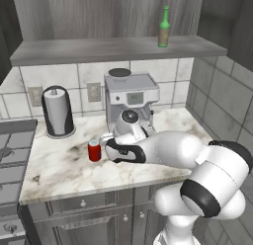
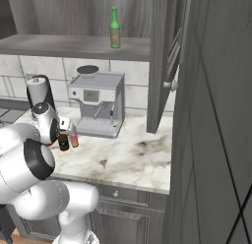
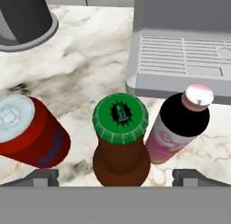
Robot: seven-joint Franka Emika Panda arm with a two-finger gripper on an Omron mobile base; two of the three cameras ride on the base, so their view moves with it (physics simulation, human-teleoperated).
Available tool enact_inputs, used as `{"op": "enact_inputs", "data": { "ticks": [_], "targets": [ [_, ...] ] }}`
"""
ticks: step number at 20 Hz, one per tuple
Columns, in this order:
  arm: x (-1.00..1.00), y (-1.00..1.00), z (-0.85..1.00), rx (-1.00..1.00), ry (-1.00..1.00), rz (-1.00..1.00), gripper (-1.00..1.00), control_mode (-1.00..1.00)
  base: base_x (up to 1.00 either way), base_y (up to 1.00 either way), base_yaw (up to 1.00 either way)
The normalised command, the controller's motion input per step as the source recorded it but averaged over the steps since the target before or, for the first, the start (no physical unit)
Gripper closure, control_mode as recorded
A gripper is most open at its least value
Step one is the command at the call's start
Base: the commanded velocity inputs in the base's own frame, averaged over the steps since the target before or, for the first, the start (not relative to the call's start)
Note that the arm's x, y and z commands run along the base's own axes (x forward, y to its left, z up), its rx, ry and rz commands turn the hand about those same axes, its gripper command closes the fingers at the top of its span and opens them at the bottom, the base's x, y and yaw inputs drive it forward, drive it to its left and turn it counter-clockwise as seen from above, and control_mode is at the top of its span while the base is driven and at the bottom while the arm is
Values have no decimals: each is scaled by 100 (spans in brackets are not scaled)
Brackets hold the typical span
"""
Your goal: Sort all alcoholic drinks to one cabinet, and non-alcoholic drinks to the other.
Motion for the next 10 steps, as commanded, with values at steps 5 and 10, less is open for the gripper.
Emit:
{"op": "enact_inputs", "data": {
  "ticks": [5, 10],
  "targets": [
    [10, 4, -6, 0, 0, -1, -100, -100, 0, 0, 0],
    [8, 0, -6, 0, 0, -2, -100, -100, 0, 0, 0]
  ]
}}
